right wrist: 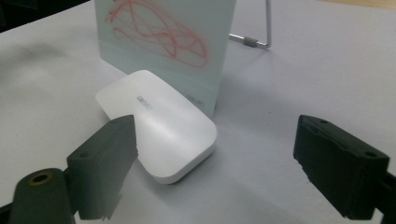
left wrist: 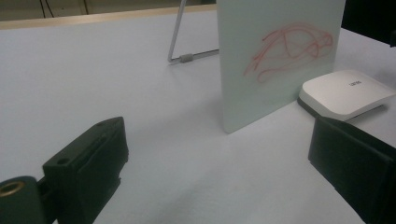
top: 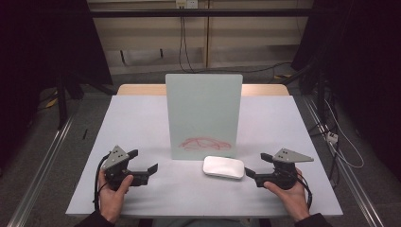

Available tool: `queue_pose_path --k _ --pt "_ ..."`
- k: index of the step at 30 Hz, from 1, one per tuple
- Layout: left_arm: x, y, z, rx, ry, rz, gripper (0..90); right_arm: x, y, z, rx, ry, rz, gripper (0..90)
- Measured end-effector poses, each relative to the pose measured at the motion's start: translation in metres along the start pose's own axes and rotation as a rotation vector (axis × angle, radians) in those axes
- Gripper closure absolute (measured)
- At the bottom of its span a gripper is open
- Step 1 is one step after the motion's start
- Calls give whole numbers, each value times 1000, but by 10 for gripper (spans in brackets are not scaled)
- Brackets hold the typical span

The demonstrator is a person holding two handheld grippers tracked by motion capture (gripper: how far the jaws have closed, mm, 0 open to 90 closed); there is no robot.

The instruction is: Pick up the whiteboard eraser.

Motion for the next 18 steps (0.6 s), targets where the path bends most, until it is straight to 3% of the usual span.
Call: queue_pose_path --k 9,12,18 --pt "-1 -1 0 4 -2 -5 47 6 -13 8 46 50 58 124" --pt "-1 -1 -1 10 -10 -9 47 10 -19 13 75 75 93 166" --pt "0 -1 -1 11 -10 -11 47 15 -27 17 104 118 103 168"
Point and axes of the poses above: each handheld gripper's, and its own axes: y roughly backward along the jaws, z roughly out of its top, x roughly to its left, the point moved 1 cm from there along -y, roughly forward along the jaws, and after that the axes turned 2 degrees about x, right-handed, at the moved point
